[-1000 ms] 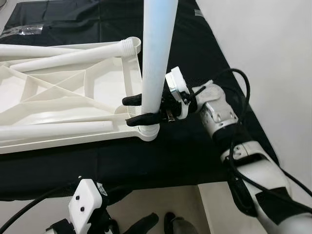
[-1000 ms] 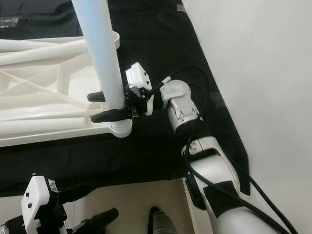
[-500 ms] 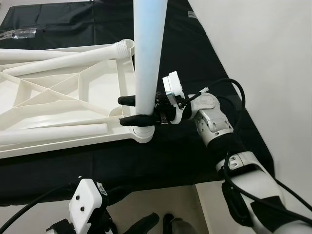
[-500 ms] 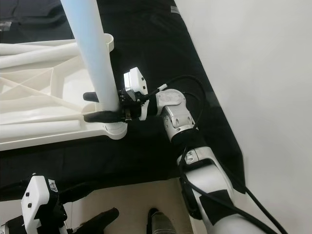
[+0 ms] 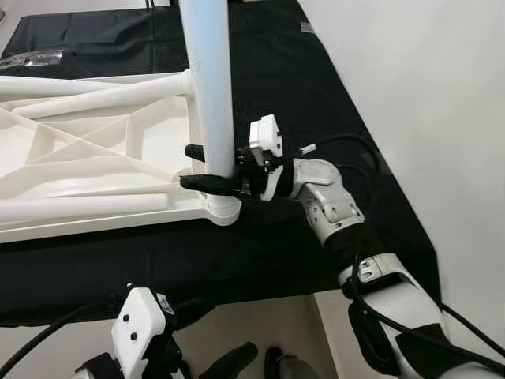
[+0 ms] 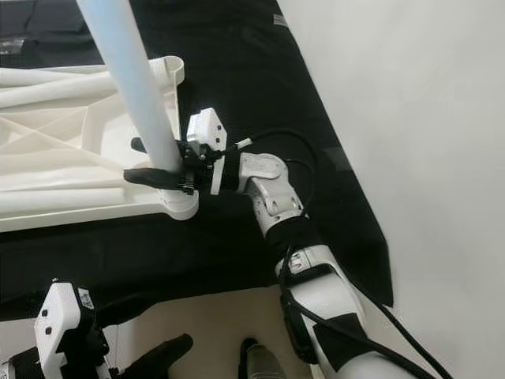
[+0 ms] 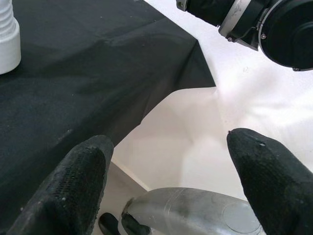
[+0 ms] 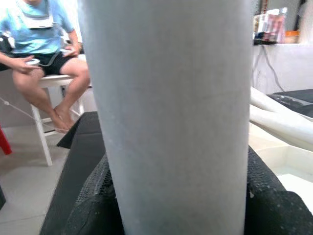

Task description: Building children table

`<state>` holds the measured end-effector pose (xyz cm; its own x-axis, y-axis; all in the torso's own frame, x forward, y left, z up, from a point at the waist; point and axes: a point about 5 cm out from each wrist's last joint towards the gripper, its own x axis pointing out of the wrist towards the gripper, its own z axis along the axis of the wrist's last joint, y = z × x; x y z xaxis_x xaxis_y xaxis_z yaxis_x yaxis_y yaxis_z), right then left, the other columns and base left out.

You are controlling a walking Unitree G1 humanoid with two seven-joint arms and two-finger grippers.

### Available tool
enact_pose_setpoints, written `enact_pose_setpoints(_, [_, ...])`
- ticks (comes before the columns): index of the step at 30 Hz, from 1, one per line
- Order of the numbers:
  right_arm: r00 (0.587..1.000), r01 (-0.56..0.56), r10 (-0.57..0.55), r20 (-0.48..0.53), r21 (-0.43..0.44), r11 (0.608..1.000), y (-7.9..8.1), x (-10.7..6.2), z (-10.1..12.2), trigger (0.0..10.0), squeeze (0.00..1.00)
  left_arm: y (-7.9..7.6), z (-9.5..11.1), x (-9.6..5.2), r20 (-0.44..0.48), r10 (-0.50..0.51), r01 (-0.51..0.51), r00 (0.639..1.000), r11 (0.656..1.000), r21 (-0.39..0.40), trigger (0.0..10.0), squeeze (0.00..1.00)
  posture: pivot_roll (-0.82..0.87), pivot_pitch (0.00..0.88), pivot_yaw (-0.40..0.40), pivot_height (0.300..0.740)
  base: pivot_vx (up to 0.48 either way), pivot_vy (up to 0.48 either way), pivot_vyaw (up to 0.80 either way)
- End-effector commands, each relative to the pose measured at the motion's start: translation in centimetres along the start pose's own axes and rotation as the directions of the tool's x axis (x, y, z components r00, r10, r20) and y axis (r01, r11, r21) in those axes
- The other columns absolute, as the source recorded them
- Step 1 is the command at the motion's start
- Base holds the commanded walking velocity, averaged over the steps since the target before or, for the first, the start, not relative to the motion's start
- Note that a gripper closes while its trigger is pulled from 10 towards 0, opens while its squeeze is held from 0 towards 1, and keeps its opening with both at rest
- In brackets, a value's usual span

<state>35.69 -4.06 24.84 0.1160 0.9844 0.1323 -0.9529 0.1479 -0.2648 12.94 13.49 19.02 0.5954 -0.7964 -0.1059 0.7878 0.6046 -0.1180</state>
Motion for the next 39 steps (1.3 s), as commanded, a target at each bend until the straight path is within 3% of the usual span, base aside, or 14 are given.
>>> enact_pose_setpoints(1, [0.942, 0.289, -0.146, -0.303, 0.504, 0.814, 2.2, -3.7, -9.6, 10.0, 0.00, -0.1, -0.4, -0.1, -0.029, -0.015, 0.015, 0.999, 1.000, -0.013, 10.0, 0.00, 0.10, 0.377, -0.068, 0.740, 0.000, 0.000, 0.00])
enact_pose_setpoints(5, [0.937, 0.323, -0.181, -0.300, 0.541, 0.777, 2.0, -3.9, -9.7, 10.0, 0.00, -0.1, -0.3, -0.2, -0.029, -0.015, 0.015, 0.999, 1.000, -0.013, 10.0, 0.00, 0.10, 0.381, -0.068, 0.740, 0.000, 0.000, 0.00])
enact_pose_setpoints(12, [0.932, 0.339, -0.196, -0.303, 0.550, 0.763, 1.7, -4.3, -9.5, 10.0, 0.00, -0.1, -0.4, -0.1, -0.028, -0.017, 0.017, 0.999, 1.000, -0.015, 10.0, 0.00, 0.09, 0.382, -0.068, 0.740, 0.000, 0.000, 0.00])
enact_pose_setpoints(13, [0.939, 0.310, -0.180, -0.294, 0.494, 0.813, 1.7, -4.4, -9.3, 10.0, 0.00, -0.1, -0.4, 0.0, -0.028, -0.017, 0.017, 0.999, 1.000, -0.014, 10.0, 0.00, 0.10, 0.381, -0.068, 0.740, 0.000, 0.000, 0.00])
enact_pose_setpoints(14, [0.939, 0.310, -0.180, -0.294, 0.494, 0.813, 1.7, -4.4, -9.3, 10.0, 0.00, -0.1, -0.4, 0.0, -0.028, -0.017, 0.017, 0.999, 1.000, -0.014, 10.0, 0.00, 0.10, 0.381, -0.068, 0.740, 0.000, 0.000, 0.00])
enact_pose_setpoints(15, [0.944, 0.284, -0.163, -0.287, 0.450, 0.847, 1.7, -4.5, -9.1, 10.0, 0.00, -0.1, -0.4, 0.0, -0.028, -0.017, 0.017, 0.999, 1.000, -0.014, 10.0, 0.00, 0.10, 0.381, -0.068, 0.740, 0.000, 0.000, 0.00])
enact_pose_setpoints(17, [0.952, 0.034, 0.015, -0.304, 0.157, 0.987, 2.6, -4.9, -7.9, 10.0, 0.00, -0.1, -0.4, 0.1, -0.028, -0.019, 0.018, 0.999, 1.000, -0.014, 10.0, 0.00, 0.10, 0.381, -0.068, 0.740, 0.000, 0.000, 0.00])
enact_pose_setpoints(18, [0.952, 0.034, 0.015, -0.304, 0.157, 0.987, 2.6, -4.9, -7.9, 10.0, 0.00, -0.1, -0.4, 0.1, -0.028, -0.019, 0.018, 0.999, 1.000, -0.014, 10.0, 0.00, 0.10, 0.381, -0.068, 0.740, 0.000, 0.000, 0.00])
enact_pose_setpoints(20, [0.921, -0.151, 0.133, -0.365, -0.022, 0.988, 3.2, -5.1, -7.1, 10.0, 0.00, -0.1, -0.4, 0.1, -0.028, -0.020, 0.019, 0.999, 1.000, -0.014, 10.0, 0.00, 0.10, 0.381, -0.068, 0.740, 0.000, 0.000, 0.00])
enact_pose_setpoints(21, [0.919, -0.170, 0.136, -0.371, -0.060, 0.984, 2.9, -5.0, -6.5, 10.0, 0.00, -0.1, -0.4, 0.1, -0.028, -0.020, 0.020, 0.999, 1.000, -0.014, 10.0, 0.00, 0.09, 0.381, -0.068, 0.740, 0.000, 0.000, 0.00])
enact_pose_setpoints(25, [0.915, -0.209, 0.152, -0.373, -0.117, 0.971, 2.1, -5.2, -4.9, 10.0, 0.00, -0.1, -0.4, 0.1, -0.027, -0.021, 0.021, 0.999, 1.000, -0.014, 10.0, 0.00, 0.09, 0.379, -0.071, 0.740, 0.000, 0.000, 0.00])
enact_pose_setpoints(33, [0.962, -0.178, 0.182, -0.202, 0.039, 0.983, 1.0, -5.6, -2.5, 10.0, 0.00, 0.0, -0.4, 0.3, -0.023, -0.020, 0.020, 1.000, 1.000, -0.012, 10.0, 0.00, 0.09, 0.374, -0.074, 0.740, 0.000, 0.000, 0.00])
enact_pose_setpoints(35, [0.991, -0.110, 0.120, -0.064, 0.141, 0.984, 0.2, -5.2, -1.5, 10.0, 0.00, 0.0, -0.4, 0.4, -0.021, -0.021, 0.021, 1.000, 1.000, -0.013, 10.0, 0.00, 0.09, 0.372, -0.075, 0.740, 0.000, 0.000, 0.00])
enact_pose_setpoints(39, [0.999, -0.039, 0.030, 0.039, 0.256, 0.966, -0.7, -4.9, -1.1, 10.0, 0.00, 0.1, -0.4, 0.4, -0.019, -0.023, 0.022, 1.000, 1.000, -0.012, 10.0, 0.00, 0.09, 0.370, -0.077, 0.740, 0.000, 0.000, 0.00])
